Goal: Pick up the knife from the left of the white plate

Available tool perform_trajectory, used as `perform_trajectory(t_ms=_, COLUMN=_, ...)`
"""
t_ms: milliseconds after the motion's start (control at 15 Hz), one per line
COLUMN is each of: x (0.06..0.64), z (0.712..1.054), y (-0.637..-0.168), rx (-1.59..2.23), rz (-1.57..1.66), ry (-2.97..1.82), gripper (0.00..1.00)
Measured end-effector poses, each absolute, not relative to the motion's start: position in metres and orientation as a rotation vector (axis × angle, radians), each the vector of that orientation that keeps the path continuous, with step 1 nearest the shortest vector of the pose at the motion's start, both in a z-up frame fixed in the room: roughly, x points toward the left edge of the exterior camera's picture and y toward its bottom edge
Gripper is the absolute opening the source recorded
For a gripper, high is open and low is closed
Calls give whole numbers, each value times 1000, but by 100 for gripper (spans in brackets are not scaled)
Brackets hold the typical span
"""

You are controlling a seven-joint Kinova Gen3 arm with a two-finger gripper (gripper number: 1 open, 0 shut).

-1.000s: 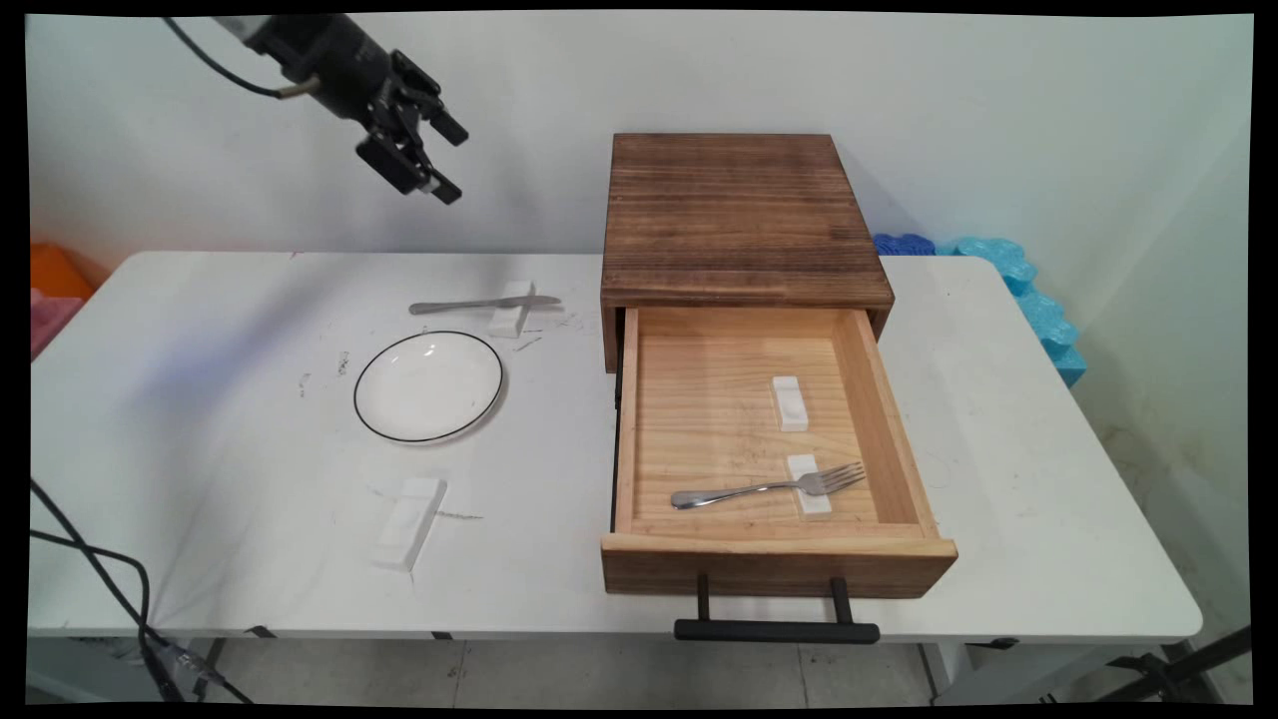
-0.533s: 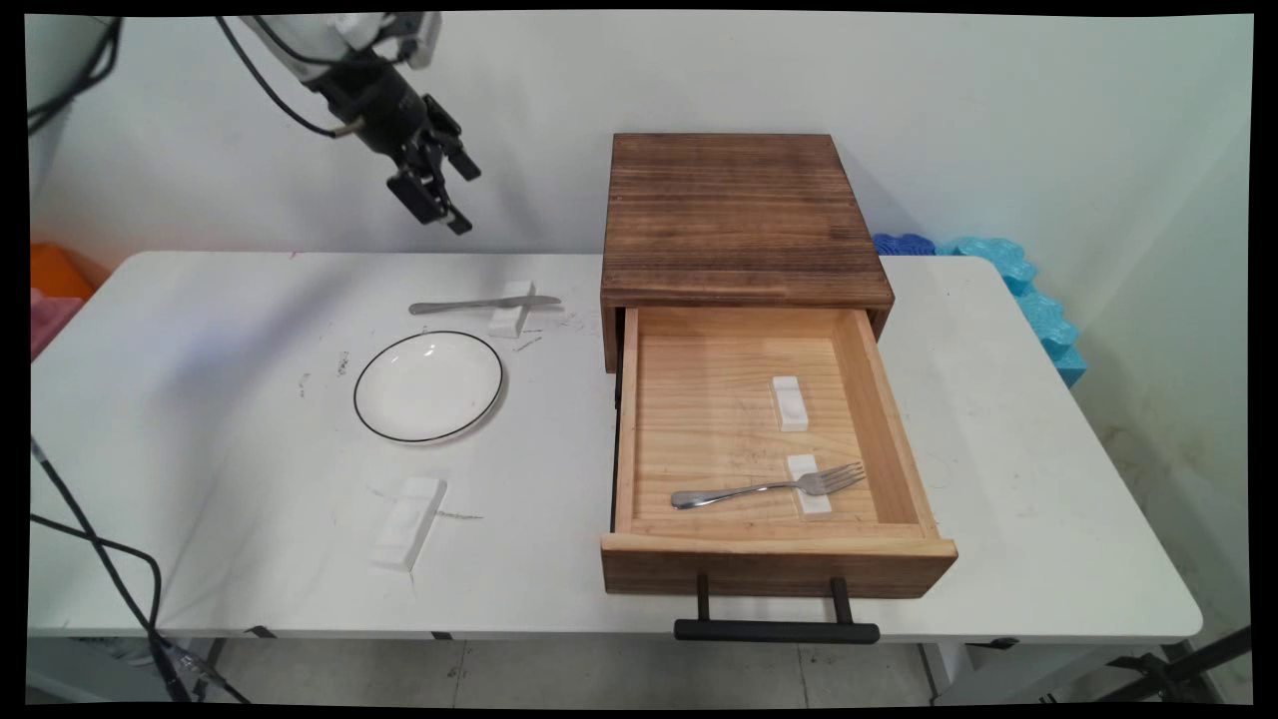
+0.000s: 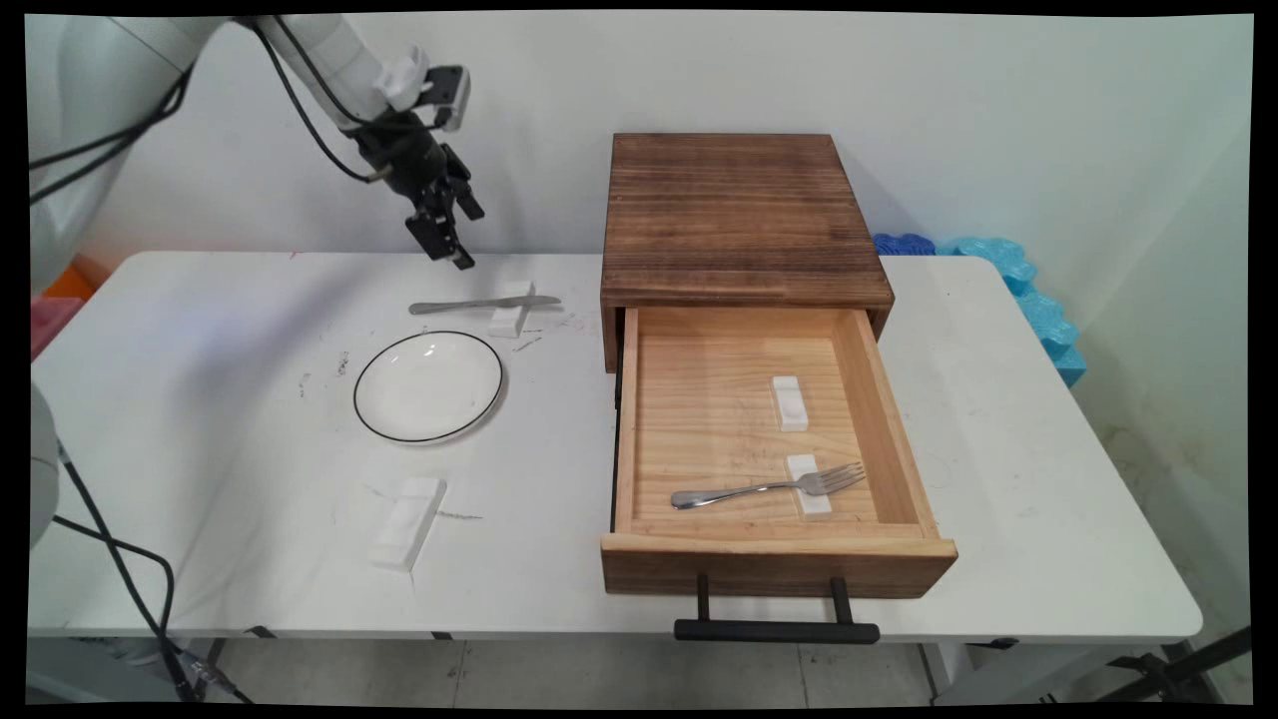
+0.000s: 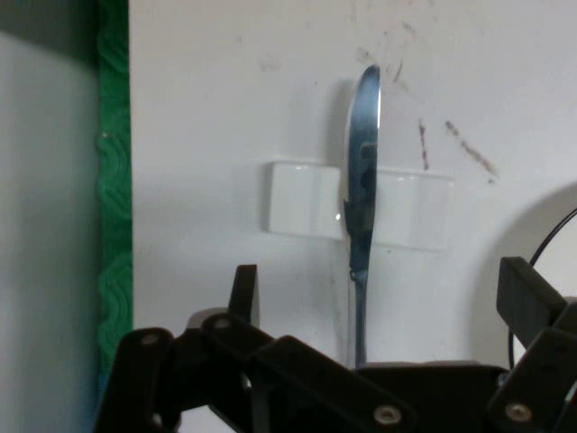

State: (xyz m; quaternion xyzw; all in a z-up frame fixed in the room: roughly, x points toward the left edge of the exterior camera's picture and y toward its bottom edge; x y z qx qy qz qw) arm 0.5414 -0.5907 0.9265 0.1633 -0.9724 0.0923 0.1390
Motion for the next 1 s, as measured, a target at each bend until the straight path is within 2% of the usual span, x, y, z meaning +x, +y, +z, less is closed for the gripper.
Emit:
perform_trajectory(t_ms=467, x=547, z=878, y=-610, rx=476, rz=205, ry=-2872, gripper=100)
perform_trajectory(t_ms=1000, x=552, z=845, y=-623, rx=496, rz=166, ry=-2899, gripper=100)
